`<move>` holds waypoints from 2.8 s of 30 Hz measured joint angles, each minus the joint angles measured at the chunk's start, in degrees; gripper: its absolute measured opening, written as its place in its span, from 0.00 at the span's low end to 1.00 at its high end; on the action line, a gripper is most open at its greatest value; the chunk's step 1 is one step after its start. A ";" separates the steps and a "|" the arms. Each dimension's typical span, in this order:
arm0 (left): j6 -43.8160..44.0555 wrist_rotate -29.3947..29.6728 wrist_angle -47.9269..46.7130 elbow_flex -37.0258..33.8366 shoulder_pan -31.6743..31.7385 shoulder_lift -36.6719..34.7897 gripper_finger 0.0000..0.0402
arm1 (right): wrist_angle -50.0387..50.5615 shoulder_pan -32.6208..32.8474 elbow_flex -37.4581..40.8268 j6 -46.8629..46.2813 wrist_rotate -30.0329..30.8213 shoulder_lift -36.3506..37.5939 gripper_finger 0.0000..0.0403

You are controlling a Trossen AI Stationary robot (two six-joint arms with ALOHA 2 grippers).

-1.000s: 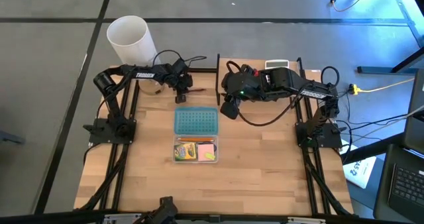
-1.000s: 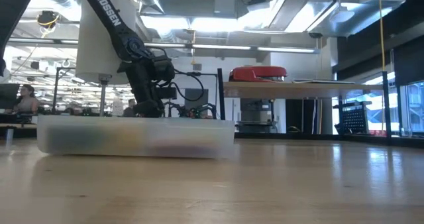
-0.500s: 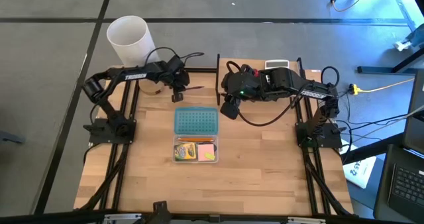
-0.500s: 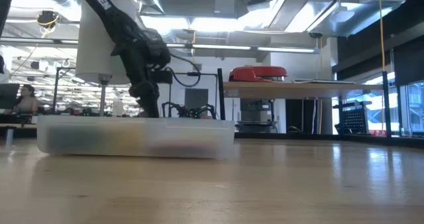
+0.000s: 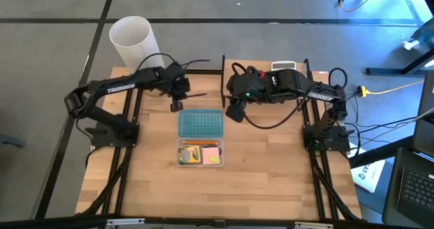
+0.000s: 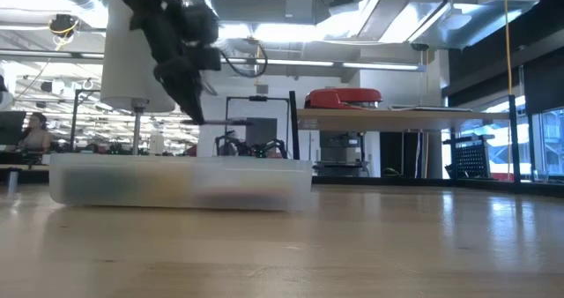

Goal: Pack school essentials
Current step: Put the black pen into the blue supply box

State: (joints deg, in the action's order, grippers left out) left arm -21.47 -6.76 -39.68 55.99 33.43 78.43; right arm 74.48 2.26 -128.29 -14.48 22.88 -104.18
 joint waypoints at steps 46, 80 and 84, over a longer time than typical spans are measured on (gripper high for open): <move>37.21 12.16 -0.63 0.07 -47.18 0.07 0.07 | -0.20 0.07 -0.02 7.82 -18.63 0.00 0.39; 39.38 16.66 6.18 0.02 -46.83 13.88 0.08 | -0.50 0.04 -0.02 8.74 -20.05 0.00 0.39; 39.36 16.91 6.20 0.02 -46.44 13.88 0.11 | -0.52 0.05 -0.02 8.76 -20.01 0.00 0.39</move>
State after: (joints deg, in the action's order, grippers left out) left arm 17.89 10.15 -33.47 56.01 -13.01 92.31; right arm 73.95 2.31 -128.31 -5.72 2.87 -104.18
